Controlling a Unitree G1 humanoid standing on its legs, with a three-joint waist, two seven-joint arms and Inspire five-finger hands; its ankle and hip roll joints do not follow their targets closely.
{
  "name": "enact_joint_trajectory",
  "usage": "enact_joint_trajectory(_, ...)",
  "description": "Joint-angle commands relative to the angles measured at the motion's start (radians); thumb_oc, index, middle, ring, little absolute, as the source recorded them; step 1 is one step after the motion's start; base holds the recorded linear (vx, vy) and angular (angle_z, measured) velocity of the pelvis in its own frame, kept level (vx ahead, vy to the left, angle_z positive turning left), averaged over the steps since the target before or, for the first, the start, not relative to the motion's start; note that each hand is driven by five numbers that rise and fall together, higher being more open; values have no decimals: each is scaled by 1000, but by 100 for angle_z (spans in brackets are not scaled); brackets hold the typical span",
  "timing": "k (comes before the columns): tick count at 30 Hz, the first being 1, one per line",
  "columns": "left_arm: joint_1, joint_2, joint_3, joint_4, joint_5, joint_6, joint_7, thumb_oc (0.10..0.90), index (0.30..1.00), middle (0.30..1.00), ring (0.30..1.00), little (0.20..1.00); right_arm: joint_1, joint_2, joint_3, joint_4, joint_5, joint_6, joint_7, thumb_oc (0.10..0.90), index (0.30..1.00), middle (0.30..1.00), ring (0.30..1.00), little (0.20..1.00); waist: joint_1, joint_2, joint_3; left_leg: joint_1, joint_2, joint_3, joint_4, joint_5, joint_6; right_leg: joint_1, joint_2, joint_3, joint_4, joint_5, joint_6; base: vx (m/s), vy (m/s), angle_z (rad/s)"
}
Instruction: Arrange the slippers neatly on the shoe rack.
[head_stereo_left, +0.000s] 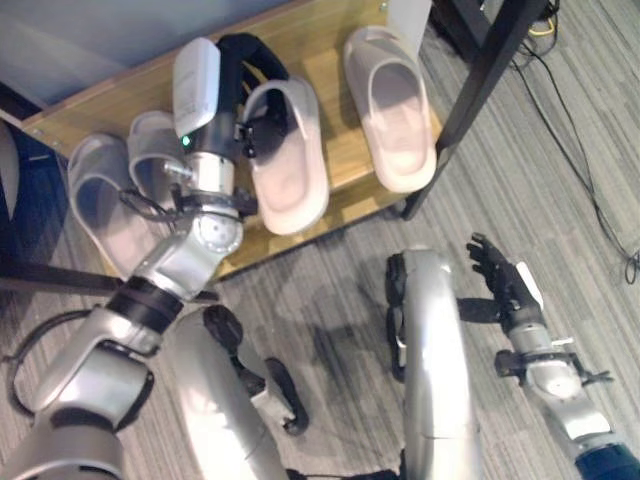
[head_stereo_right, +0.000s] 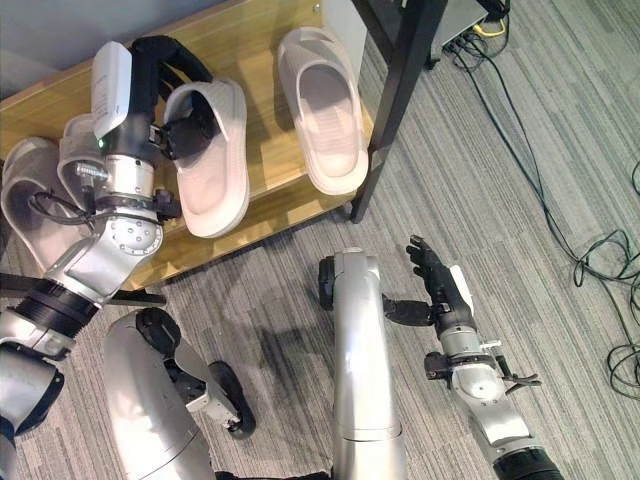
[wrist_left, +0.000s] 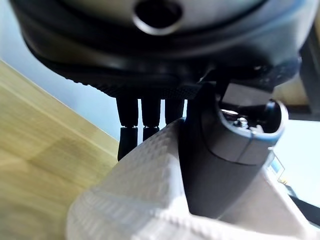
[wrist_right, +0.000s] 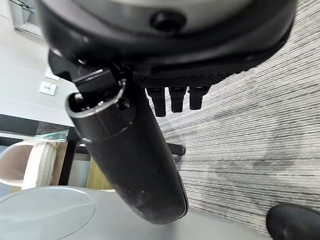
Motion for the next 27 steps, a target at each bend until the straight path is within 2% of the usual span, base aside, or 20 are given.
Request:
enact_joint_trajectory(1, -244, 17, 0, 28, 9, -37, 43, 400, 300, 300, 300, 300, -41, -79, -53, -137, 16, -92, 1, 800, 900, 900, 900, 900, 3, -17, -32, -35, -19, -50, -90, 84, 18, 134, -71, 93, 29, -192, 7, 15, 47, -1)
enact_joint_trajectory(5, -312, 14, -59, 121, 43, -18, 20, 400, 300, 300, 300, 300, -49, -93, -36, -150, 27, -99, 22, 800, 900, 900, 900, 900, -10, -18, -32, -35, -22, -43, -77, 80, 19, 134, -68, 109, 42, -194, 13, 5, 24, -2)
enact_joint_trajectory(13, -384, -16, -104, 232, 32, -9, -7, 406, 309, 309, 309, 309, -50, -104, -19, -145, 28, -99, 35, 800, 900, 900, 900, 900, -23, -37, -32, -35, -37, -34, -63, 74, 13, 134, -75, 128, 55, -195, 19, 0, 0, 0)
enact_joint_trajectory(14, -398, -30, -102, 252, 21, -9, -7, 800, 900, 900, 900, 900, -50, -105, -15, -142, 32, -100, 36, 800, 900, 900, 900, 900, -27, -44, -32, -35, -40, -31, -60, 72, 11, 134, -73, 136, 60, -193, 18, 0, 0, 0)
enact_joint_trajectory(19, -419, -63, -94, 257, -4, -13, -7, 800, 900, 900, 900, 900, -50, -105, -9, -132, 34, -100, 34, 800, 900, 900, 900, 900, -29, -48, -32, -35, -48, -27, -48, 69, 7, 134, -73, 146, 71, -195, 17, 0, 0, 0)
enact_joint_trajectory(27, -341, -83, -51, 156, 3, -18, -9, 800, 900, 900, 900, 900, -49, -104, -14, -129, 33, -96, 29, 800, 900, 900, 900, 900, -17, -45, -32, -35, -59, -22, -37, 67, -1, 134, -77, 149, 89, -197, 14, 0, 0, 0)
